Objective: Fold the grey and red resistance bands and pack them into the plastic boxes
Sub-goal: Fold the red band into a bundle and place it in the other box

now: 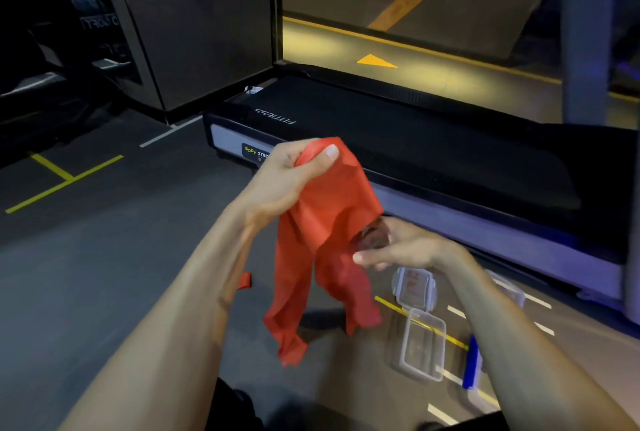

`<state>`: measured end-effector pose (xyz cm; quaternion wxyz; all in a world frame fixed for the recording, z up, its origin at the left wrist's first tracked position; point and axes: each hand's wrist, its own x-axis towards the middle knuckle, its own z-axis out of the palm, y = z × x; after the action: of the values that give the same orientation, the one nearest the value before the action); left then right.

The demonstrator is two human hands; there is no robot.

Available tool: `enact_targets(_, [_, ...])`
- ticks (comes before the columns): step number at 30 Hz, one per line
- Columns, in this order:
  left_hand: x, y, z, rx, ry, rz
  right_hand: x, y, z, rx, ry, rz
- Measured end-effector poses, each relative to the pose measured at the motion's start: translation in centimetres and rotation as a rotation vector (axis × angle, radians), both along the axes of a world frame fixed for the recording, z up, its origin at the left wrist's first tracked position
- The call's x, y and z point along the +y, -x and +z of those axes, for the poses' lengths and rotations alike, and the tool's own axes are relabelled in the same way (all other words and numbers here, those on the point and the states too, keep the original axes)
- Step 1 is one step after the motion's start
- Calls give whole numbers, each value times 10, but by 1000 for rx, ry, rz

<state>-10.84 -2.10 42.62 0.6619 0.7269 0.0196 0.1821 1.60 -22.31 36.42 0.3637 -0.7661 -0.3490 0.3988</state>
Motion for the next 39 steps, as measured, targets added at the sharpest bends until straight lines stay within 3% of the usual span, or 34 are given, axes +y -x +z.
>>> enact_targets(4, [-6,5,3,125,-23,-142,4,2,13,-127,-245,-80])
enact_targets(7, [-10,8,6,126,-25,-164,14,16,8,-89,-264,-24])
enact_targets(12, [-7,14,22,-129,96,55,16,29,-29,-21,-82,38])
enact_targets(15, [2,16,30,-303,251,256,10,27,-56,-129,115,16])
enact_targets(18, [26,15,17,-300,275,456,8,15,-60,-162,141,-108])
enact_targets(20, [39,13,0,-117,58,564,8,11,-45,-119,-31,-214])
enact_targets(22, [48,13,-15,253,-328,576,10,9,-23,-75,-233,-347])
enact_targets(24, [52,15,-28,668,-666,458,12,9,-3,-62,-384,-393])
enact_targets(26, [49,17,-37,886,-847,245,18,11,8,-58,-435,-338])
enact_targets(28, [33,15,-41,773,-871,-8,23,15,13,-18,-409,-257])
enact_targets(31, [0,4,-43,481,-552,-322,27,21,12,75,-346,-160])
enact_targets(33, [-8,-3,-45,376,-485,-259,24,21,14,133,-303,-136])
enact_targets(36, [-9,-9,-43,264,-577,-70,14,12,12,177,-271,-183])
enact_targets(39, [-20,-14,-27,71,-325,35,5,9,1,78,-125,-90])
